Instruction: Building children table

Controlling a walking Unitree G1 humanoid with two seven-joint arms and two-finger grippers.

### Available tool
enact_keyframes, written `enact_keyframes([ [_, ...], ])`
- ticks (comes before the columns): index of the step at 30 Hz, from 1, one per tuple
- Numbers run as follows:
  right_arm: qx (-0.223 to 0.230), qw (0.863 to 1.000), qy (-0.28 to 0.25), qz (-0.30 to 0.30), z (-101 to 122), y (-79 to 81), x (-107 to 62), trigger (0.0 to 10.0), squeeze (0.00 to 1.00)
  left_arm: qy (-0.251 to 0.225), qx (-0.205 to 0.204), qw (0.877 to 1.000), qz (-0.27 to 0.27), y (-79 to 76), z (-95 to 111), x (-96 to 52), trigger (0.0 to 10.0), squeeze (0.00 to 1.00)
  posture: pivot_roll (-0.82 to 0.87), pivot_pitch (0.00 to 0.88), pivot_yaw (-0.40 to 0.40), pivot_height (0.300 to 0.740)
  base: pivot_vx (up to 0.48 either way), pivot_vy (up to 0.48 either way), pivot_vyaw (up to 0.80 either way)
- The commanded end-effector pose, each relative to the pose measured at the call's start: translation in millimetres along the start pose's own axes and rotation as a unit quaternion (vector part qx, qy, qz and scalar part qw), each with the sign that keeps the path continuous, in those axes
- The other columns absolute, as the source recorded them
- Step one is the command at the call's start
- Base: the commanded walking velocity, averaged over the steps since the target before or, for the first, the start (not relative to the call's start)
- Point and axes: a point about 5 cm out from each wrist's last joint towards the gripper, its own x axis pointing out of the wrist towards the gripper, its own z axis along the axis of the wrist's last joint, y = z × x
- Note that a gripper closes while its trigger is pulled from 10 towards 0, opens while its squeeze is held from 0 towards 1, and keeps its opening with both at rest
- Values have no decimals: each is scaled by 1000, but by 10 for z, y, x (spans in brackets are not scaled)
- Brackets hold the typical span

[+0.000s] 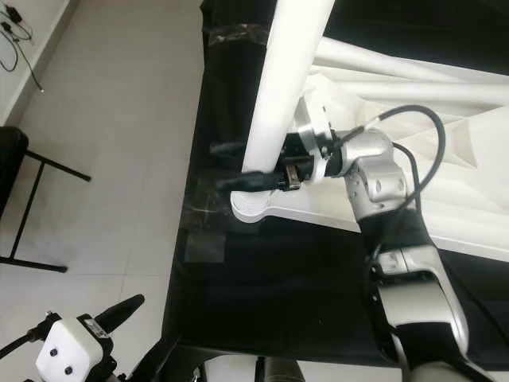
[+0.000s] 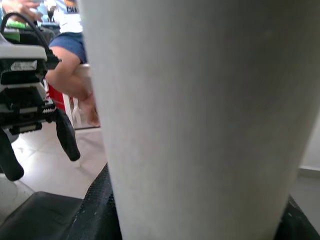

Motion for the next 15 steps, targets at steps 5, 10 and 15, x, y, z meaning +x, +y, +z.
enact_keyframes([
  [5,79,995,47,39,-337,206,56,10000,0,8,-1,1000,-9,-38,-15,-10,10000,0,97,435,-2,740,0,0,0],
  [10,86,994,49,41,-338,193,73,10000,0,5,-2,1000,-12,-44,-11,11,10000,0,89,423,-8,740,0,0,0],
  [15,109,993,48,14,-326,120,130,10000,0,3,-1,1000,-10,-38,-10,16,10000,0,86,425,-13,740,0,0,0],
])
